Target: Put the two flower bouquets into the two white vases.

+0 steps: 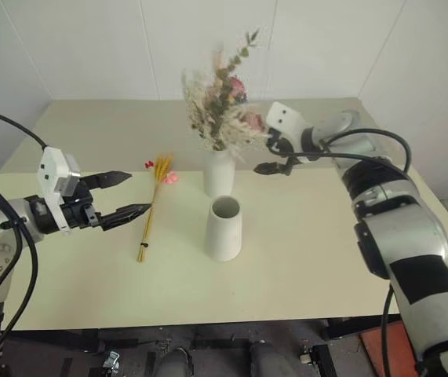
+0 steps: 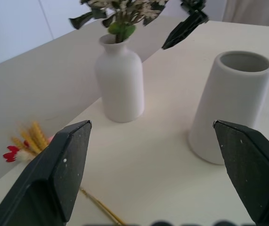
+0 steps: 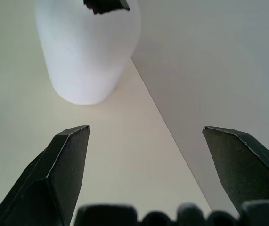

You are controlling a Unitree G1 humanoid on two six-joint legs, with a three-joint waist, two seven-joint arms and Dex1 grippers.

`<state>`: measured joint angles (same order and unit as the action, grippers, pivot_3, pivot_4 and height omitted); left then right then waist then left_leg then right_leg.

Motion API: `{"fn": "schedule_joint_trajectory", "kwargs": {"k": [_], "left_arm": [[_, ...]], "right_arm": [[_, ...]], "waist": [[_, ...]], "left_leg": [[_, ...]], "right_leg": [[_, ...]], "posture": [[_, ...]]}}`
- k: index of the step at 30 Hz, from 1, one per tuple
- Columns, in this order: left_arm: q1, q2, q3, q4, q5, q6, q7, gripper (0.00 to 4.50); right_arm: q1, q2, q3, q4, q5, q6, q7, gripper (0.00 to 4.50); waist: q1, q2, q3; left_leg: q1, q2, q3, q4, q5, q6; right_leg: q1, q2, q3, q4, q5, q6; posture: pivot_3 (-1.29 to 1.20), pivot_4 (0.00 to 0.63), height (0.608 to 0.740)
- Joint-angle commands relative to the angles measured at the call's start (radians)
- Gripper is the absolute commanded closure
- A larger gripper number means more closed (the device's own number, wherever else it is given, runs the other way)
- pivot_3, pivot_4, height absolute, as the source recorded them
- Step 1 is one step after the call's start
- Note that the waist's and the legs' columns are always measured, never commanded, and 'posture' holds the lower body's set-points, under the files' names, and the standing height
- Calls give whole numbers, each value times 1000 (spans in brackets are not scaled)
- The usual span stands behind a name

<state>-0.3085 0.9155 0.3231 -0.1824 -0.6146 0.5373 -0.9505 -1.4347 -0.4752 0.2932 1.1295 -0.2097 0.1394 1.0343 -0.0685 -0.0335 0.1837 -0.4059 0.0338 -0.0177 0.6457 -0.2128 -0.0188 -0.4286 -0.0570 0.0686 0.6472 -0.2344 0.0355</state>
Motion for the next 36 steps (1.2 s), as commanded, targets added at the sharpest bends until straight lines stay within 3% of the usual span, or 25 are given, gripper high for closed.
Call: {"fn": "schedule_joint_trajectory", "kwargs": {"k": [1,5,9,15,20,28,31,36], "left_arm": [[-35,-24,-28,-21,76,78,179,0],[-120,-96,-116,-37,150,225,371,0],[-211,-164,-172,-2,187,386,499,0],[-333,-236,-271,157,300,427,597,0],[-405,-278,-317,249,336,475,598,0],[-528,-299,-398,407,343,615,513,0],[-560,-302,-409,426,335,664,482,600],[-581,-313,-410,440,336,689,451,2322]], "right_arm": [[16,-72,-34,-18,6,-21,28,8],[86,-150,-91,-103,55,-3,82,8],[191,-231,-148,-310,115,88,158,8],[404,-359,-235,-704,212,286,215,8],[508,-398,-299,-910,275,423,163,8],[573,-428,-352,-1059,347,555,104,8],[598,-458,-374,-1122,396,604,117,0],[651,-497,-401,-1194,450,636,97,0]], "waist": [[1,0,0],[8,0,0],[6,0,0],[10,0,0],[10,0,0],[25,0,0],[27,0,0],[28,0,0]], "left_leg": [[0,0,0,0,0,0],[1,-1,-1,0,0,0],[-1,-1,-1,1,0,0],[0,-1,-2,1,0,0],[1,-1,-2,3,0,0],[0,-2,-2,4,0,0],[-1,-2,-2,4,0,0],[-1,-2,-2,4,0,0]], "right_leg": [[0,0,0,0,0,0],[3,0,0,0,0,0],[1,0,0,0,0,0],[2,0,0,0,0,1],[3,0,0,1,0,1],[3,0,0,0,0,1],[2,0,0,0,0,1],[3,0,-1,0,0,1]], "posture": [[0,150,740],[0,150,740],[0,150,740],[0,150,740],[0,150,740],[0,150,740],[0,150,740],[0,150,740]]}}
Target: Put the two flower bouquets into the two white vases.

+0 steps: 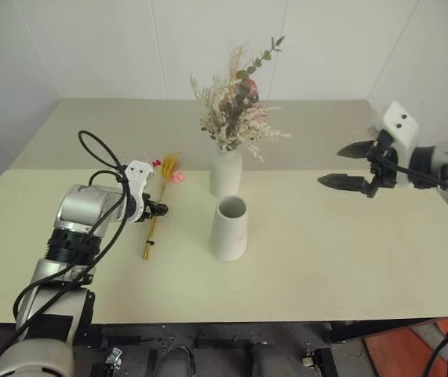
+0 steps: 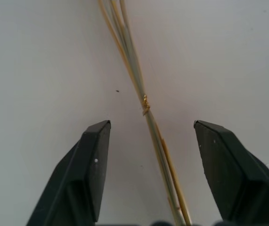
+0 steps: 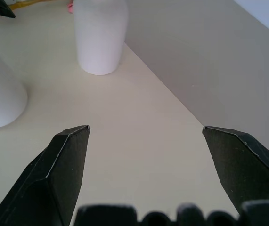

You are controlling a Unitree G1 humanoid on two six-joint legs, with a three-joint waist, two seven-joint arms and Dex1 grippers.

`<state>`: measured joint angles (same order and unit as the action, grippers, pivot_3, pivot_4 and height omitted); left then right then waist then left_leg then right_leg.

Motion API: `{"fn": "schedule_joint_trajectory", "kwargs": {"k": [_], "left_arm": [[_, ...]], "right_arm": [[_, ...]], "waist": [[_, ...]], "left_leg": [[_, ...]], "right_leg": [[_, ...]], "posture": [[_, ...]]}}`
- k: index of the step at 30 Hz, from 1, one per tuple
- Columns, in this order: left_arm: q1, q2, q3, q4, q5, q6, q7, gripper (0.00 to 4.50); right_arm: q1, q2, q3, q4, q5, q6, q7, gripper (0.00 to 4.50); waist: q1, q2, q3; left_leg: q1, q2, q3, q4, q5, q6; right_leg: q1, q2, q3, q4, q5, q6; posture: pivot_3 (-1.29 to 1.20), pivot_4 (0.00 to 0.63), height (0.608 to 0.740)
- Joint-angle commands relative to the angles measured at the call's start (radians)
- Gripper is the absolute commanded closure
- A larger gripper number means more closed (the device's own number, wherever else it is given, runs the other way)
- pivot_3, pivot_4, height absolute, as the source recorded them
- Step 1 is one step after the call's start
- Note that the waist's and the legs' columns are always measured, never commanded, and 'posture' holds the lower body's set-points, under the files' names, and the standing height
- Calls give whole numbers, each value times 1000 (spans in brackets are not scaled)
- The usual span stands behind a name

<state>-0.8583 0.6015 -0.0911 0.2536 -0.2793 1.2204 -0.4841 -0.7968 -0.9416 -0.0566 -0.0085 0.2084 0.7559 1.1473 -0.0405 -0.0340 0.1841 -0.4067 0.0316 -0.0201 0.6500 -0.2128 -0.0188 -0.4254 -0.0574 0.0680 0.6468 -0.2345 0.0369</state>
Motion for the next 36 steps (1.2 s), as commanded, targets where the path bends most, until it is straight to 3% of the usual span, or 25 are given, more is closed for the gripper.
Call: {"fn": "schedule_joint_trajectory", "kwargs": {"k": [1,5,7,12,16,20,24,28,36], "left_arm": [[-33,-3,2,19,7,-3,-17,2651],[-41,-18,-13,78,29,-43,-24,4027],[-48,-31,-6,117,38,-67,-15,4462],[-45,-58,42,163,58,-179,32,4462],[-1,-141,243,50,20,-472,148,4462],[33,-198,429,-176,-231,-567,-25,4462],[-11,-250,568,-287,-560,-515,-151,4462],[-66,-282,589,-264,-732,-518,-238,4462],[-76,-383,468,-135,-738,-567,-359,4462]], "right_arm": [[23,-36,-56,-66,40,26,-24,0],[59,-56,-84,-119,78,64,-47,0],[90,-81,-121,-157,127,93,-23,0],[243,-138,-270,-282,269,59,84,0],[354,-149,-433,-374,375,45,136,0],[447,-147,-570,-426,452,68,139,0],[550,-125,-633,-492,505,94,101,0],[632,-70,-634,-560,516,77,15,0],[712,4,-640,-647,554,67,-139,0]], "waist": [[0,0,0],[-3,0,0],[0,0,0],[9,0,0],[16,0,0],[21,-1,0],[27,-1,0],[27,-1,0],[28,-1,0]], "left_leg": [[0,0,0,0,0,0],[1,0,0,0,0,0],[0,0,0,0,0,0],[1,-1,-1,1,0,0],[0,0,-1,3,0,0],[-1,0,-1,4,0,0],[0,0,0,6,0,0],[1,0,-1,10,0,0],[3,-1,-2,12,0,0]], "right_leg": [[0,0,0,0,0,0],[0,0,0,1,0,0],[0,0,0,0,0,0],[2,0,0,0,0,1],[2,0,-1,1,0,1],[2,-1,0,0,0,1],[4,-1,-1,1,0,1],[8,0,-1,1,1,4],[12,0,-1,-1,0,8]], "posture": [[0,150,740],[0,150,740],[0,150,740],[0,150,740],[0,150,740],[0,150,740],[0,150,740],[0,150,740],[0,150,740]]}}
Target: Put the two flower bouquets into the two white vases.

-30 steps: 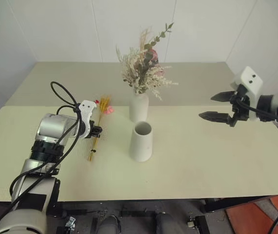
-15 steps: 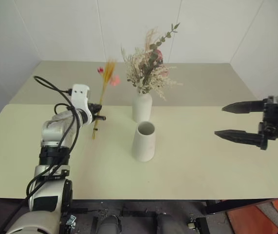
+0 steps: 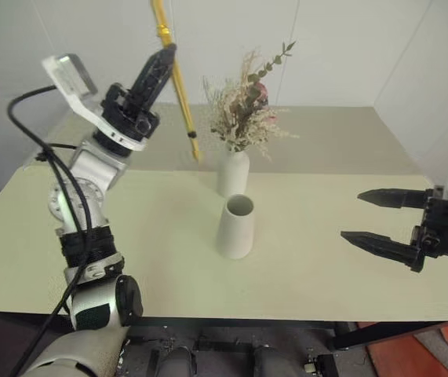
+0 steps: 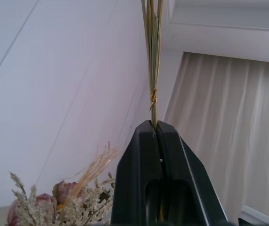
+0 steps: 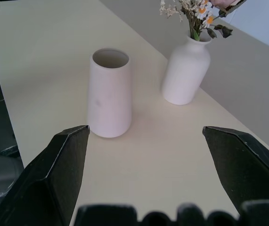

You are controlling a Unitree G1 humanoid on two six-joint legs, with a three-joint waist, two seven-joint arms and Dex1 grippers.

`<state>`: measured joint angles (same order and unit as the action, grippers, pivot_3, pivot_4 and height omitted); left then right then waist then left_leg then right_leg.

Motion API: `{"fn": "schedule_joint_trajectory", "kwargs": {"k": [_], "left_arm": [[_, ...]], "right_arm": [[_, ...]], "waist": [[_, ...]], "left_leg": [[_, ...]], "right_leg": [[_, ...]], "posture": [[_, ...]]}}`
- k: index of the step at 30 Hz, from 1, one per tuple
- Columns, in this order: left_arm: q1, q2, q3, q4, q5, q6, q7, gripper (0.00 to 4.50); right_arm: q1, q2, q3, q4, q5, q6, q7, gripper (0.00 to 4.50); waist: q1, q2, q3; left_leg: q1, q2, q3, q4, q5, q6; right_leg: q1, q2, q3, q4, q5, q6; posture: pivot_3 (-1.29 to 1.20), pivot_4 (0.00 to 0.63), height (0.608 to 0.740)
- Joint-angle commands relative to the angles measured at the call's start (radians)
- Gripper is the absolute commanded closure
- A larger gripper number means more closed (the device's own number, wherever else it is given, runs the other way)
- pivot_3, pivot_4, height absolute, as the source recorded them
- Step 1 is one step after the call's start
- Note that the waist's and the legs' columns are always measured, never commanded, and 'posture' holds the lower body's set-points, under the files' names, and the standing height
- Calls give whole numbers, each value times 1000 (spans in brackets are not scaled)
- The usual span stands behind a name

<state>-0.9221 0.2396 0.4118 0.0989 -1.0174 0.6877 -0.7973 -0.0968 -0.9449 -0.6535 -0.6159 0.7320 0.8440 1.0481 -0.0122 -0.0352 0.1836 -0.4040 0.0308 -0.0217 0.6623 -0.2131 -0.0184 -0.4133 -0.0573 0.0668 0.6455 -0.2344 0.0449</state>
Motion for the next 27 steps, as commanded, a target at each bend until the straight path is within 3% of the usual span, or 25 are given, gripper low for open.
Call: {"fn": "schedule_joint_trajectory", "kwargs": {"k": [1,9,18,24,27], "left_arm": [[-7,-29,-55,37,18,-50,-68,4462],[31,-42,-256,99,223,-208,-236,4462],[83,-18,-337,136,327,-287,-358,4462],[118,-9,-324,82,277,-239,-391,2867],[164,72,-346,16,258,-166,-463,1883]], "right_arm": [[22,12,-53,-48,38,-19,-50,0],[110,30,-95,-103,69,-27,-126,0],[187,25,-142,-135,107,-38,-144,0],[196,13,-136,-124,102,-56,-142,0],[193,5,-128,-112,98,-64,-141,0]], "waist": [[0,0,0],[-2,0,0],[-3,0,0],[-3,0,0],[-8,0,0]], "left_leg": [[0,0,0,0,0,0],[-1,0,0,0,-1,2],[-1,0,0,-1,-1,2],[-1,0,0,-1,-1,2],[-1,1,0,-1,-1,2]], "right_leg": [[0,0,0,-1,0,-1],[0,0,0,-2,1,-3],[0,0,0,-3,1,-2],[0,0,0,-3,0,0],[0,0,0,-3,0,0]], "posture": [[0,150,740],[0,150,740],[0,150,740],[0,150,740],[0,150,740]]}}
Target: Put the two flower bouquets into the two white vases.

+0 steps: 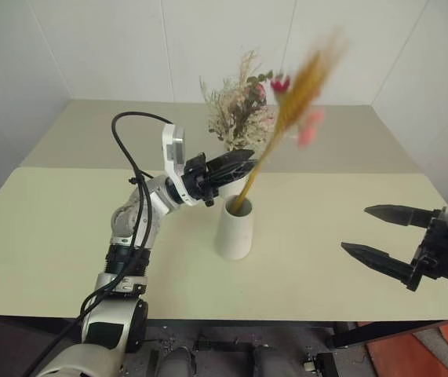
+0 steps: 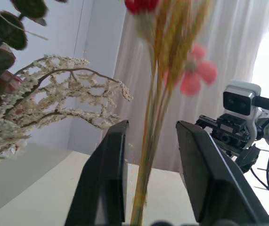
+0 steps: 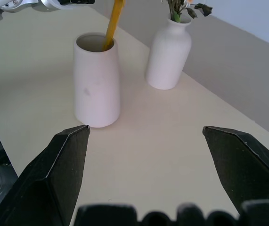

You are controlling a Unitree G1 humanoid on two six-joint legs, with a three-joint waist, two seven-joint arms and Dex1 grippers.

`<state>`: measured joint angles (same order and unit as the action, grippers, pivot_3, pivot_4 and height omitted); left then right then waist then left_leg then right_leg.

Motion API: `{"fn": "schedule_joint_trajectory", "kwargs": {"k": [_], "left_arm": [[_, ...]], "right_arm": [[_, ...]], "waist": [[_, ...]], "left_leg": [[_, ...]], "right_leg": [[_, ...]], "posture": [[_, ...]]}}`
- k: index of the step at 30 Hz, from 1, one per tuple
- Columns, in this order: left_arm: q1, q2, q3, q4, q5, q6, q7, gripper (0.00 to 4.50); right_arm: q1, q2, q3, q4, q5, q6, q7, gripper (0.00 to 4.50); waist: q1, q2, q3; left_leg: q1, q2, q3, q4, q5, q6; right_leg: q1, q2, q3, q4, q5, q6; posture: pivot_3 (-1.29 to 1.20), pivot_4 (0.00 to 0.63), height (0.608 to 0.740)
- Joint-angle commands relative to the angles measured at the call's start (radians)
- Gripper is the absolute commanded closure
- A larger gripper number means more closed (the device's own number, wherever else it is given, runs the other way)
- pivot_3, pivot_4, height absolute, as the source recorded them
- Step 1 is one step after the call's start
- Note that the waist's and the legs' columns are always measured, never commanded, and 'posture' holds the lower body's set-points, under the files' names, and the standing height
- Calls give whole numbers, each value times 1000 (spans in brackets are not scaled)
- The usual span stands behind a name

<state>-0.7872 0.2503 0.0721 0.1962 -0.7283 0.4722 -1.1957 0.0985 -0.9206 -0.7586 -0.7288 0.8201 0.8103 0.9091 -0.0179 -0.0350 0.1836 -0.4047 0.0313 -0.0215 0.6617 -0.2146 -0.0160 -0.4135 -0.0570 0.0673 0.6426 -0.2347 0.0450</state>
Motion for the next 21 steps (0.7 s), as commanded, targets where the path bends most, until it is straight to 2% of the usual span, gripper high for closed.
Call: {"fn": "schedule_joint_trajectory", "kwargs": {"k": [1,5,6,13,21], "left_arm": [[51,91,-9,-101,-40,74,-84,1548],[141,191,9,-161,-10,85,-65,214],[164,212,23,-176,-3,82,-43,36],[303,389,156,-240,5,69,22,36],[404,554,250,-289,25,34,-11,36]], "right_arm": [[-5,-22,-19,5,9,-32,-2,0],[-9,-34,-6,17,-1,-43,3,0],[-6,-36,-8,20,-3,-47,8,0],[15,-65,-34,70,-21,-65,55,0],[37,-130,-91,190,-61,-110,171,0]], "waist": [[-5,0,0],[-3,1,0],[-2,0,0],[2,1,0],[6,1,0]], "left_leg": [[0,0,0,0,0,0],[1,1,0,0,0,0],[1,1,0,0,0,0],[0,1,1,-1,0,0],[0,1,1,-1,0,0]], "right_leg": [[0,0,0,0,0,0],[0,0,0,1,0,0],[0,0,0,0,-1,1],[-1,0,0,0,-1,0],[-1,0,0,-1,-2,1]], "posture": [[0,150,740],[0,150,740],[0,150,740],[0,150,740],[0,150,740]]}}
